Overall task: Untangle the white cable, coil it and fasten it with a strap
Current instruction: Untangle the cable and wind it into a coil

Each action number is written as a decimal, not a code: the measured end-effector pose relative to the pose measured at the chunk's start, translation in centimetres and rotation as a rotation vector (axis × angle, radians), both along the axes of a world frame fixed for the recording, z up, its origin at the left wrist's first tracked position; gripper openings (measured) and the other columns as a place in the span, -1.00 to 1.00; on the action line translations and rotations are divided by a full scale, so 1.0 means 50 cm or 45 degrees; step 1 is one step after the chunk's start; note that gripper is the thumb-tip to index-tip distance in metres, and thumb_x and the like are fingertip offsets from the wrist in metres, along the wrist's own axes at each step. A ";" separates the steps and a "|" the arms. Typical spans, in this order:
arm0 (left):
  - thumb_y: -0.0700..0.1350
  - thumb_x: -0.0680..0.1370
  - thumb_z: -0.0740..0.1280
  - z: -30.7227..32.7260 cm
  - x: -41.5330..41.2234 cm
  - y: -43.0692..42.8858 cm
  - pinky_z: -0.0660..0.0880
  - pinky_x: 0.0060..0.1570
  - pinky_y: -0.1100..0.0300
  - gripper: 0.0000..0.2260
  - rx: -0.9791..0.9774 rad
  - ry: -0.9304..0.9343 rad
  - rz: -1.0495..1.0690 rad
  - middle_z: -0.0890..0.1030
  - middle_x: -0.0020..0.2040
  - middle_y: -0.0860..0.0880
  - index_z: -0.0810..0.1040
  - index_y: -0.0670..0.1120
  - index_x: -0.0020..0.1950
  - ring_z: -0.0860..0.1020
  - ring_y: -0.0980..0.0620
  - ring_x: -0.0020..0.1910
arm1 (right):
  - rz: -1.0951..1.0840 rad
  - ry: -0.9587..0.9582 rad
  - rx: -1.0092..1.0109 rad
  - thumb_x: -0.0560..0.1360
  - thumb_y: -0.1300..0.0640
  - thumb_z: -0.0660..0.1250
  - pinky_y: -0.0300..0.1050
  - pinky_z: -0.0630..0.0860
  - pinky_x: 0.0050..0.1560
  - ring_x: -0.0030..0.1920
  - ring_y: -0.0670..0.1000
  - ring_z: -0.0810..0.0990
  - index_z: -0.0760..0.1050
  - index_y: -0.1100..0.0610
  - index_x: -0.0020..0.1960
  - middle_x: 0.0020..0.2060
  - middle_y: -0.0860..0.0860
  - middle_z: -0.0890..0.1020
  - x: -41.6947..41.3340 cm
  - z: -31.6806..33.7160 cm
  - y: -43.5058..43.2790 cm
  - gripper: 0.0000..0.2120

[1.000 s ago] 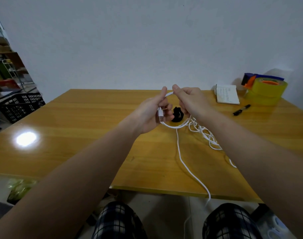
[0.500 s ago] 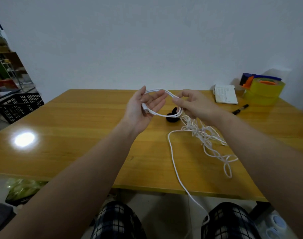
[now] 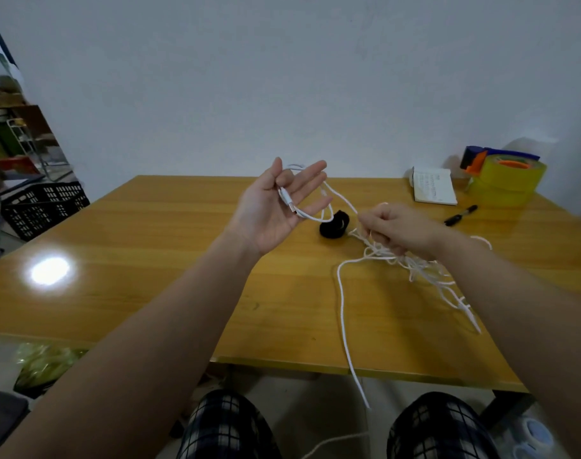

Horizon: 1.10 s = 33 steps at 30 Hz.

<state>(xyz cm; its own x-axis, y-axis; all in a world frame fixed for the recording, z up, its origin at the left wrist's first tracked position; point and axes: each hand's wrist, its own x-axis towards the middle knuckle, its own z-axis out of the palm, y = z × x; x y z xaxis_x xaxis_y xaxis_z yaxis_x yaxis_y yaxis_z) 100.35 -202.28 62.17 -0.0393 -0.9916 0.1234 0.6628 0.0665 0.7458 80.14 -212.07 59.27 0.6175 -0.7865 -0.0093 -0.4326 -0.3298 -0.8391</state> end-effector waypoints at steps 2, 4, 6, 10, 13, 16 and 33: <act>0.01 0.65 0.08 -0.005 -0.004 0.005 0.51 0.10 -0.25 -0.58 0.030 -0.008 0.017 0.53 0.31 -0.16 0.35 -0.08 -0.39 0.40 -0.12 0.38 | 0.041 0.001 0.008 0.59 0.02 0.18 -0.23 0.20 -0.54 -0.53 -0.11 0.25 0.49 0.20 -0.07 -0.43 0.03 0.36 -0.003 -0.007 0.008 -0.73; 0.00 0.65 0.08 -0.010 -0.020 0.009 0.51 0.02 -0.31 -0.56 0.064 0.001 -0.020 0.51 0.32 -0.07 0.47 -0.11 -0.37 0.37 -0.17 0.39 | -0.032 -0.006 -0.148 0.61 0.08 0.14 -0.29 0.24 -0.56 -0.51 -0.10 0.29 0.52 0.14 0.05 -0.40 0.04 0.42 0.009 -0.010 0.017 -0.79; 0.00 0.65 0.08 -0.010 -0.042 0.010 0.52 -0.02 -0.33 -0.61 0.082 0.001 -0.072 0.45 0.34 -0.02 0.52 -0.14 -0.26 0.37 -0.24 0.37 | -0.098 0.067 -0.376 0.62 0.14 0.12 -0.37 0.27 -0.53 -0.47 -0.09 0.35 0.52 0.14 0.11 -0.39 0.01 0.45 0.030 -0.014 0.025 -0.78; 0.04 0.65 0.06 -0.001 -0.074 0.002 0.64 -0.17 -0.05 -0.69 0.073 -0.086 -0.058 0.48 0.18 0.04 0.48 -0.11 -0.07 0.52 -0.24 0.20 | -0.164 0.296 -0.414 0.63 0.07 0.04 -0.21 0.37 -0.51 -0.49 -0.02 0.47 0.46 0.13 0.15 -0.36 0.08 0.57 0.062 -0.029 0.043 -0.73; 0.01 0.64 0.10 -0.002 -0.079 -0.016 0.63 -0.09 -0.03 -0.75 0.086 -0.144 0.085 0.45 0.05 0.00 0.42 -0.09 -0.12 0.44 -0.18 0.30 | 0.158 0.380 -0.170 0.63 0.01 0.05 -0.22 0.43 -0.59 -0.60 0.01 0.48 0.35 -0.07 0.26 -0.24 0.27 0.62 0.070 -0.026 0.066 -0.75; -0.01 0.65 0.12 -0.012 -0.055 -0.039 0.38 0.24 -0.20 -0.75 0.121 -0.229 0.349 0.44 0.00 0.03 0.38 -0.06 -0.18 0.37 -0.08 0.36 | 0.343 0.484 -0.314 0.61 0.02 0.13 -0.24 0.48 -0.45 -0.51 -0.03 0.48 0.17 -0.11 0.45 -0.22 0.14 0.61 0.065 -0.020 0.061 -0.57; 0.04 0.65 0.10 -0.038 -0.024 -0.049 0.53 -0.11 -0.10 -0.72 0.207 -0.429 0.251 0.57 0.14 -0.05 0.39 -0.05 -0.19 0.56 -0.06 0.11 | 0.399 0.468 -0.851 0.57 0.07 0.22 -0.06 0.42 0.00 0.00 -0.06 0.46 0.58 -0.05 0.12 -0.06 -0.16 0.50 0.053 0.012 0.074 -0.79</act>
